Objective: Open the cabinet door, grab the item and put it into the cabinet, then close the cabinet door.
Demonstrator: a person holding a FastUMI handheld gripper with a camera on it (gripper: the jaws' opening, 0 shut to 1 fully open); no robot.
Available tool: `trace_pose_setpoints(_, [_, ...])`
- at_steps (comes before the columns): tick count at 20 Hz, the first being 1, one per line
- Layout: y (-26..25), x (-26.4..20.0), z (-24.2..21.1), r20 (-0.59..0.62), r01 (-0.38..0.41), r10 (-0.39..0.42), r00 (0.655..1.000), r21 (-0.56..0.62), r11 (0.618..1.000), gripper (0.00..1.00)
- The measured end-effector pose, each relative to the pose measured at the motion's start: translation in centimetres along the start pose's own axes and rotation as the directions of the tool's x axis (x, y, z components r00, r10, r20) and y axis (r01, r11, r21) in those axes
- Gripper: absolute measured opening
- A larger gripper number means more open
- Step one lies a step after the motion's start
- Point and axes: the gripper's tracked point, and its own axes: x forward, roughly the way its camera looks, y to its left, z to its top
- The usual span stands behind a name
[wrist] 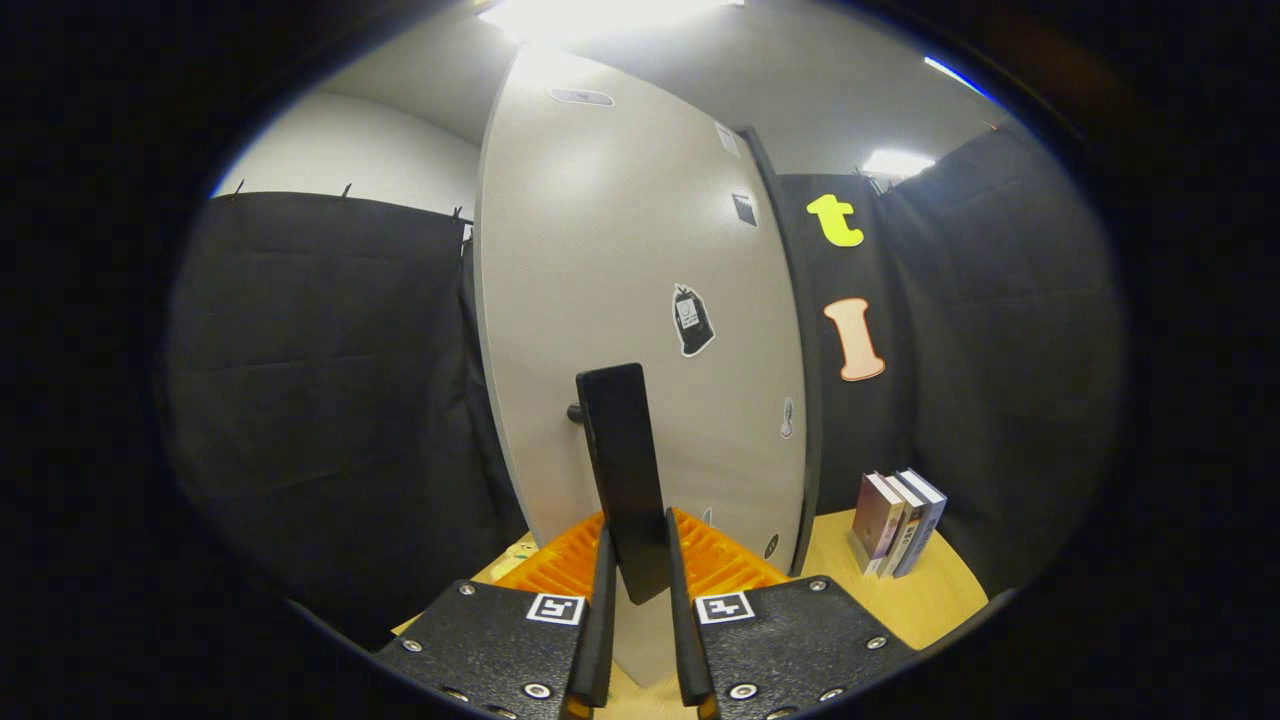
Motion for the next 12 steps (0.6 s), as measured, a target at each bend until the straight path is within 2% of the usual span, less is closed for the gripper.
trace_pose_setpoints(12, [-4.4,-2.3,-0.2,-0.007,0.139,-0.138,0.990,0.003,0.990,0.26])
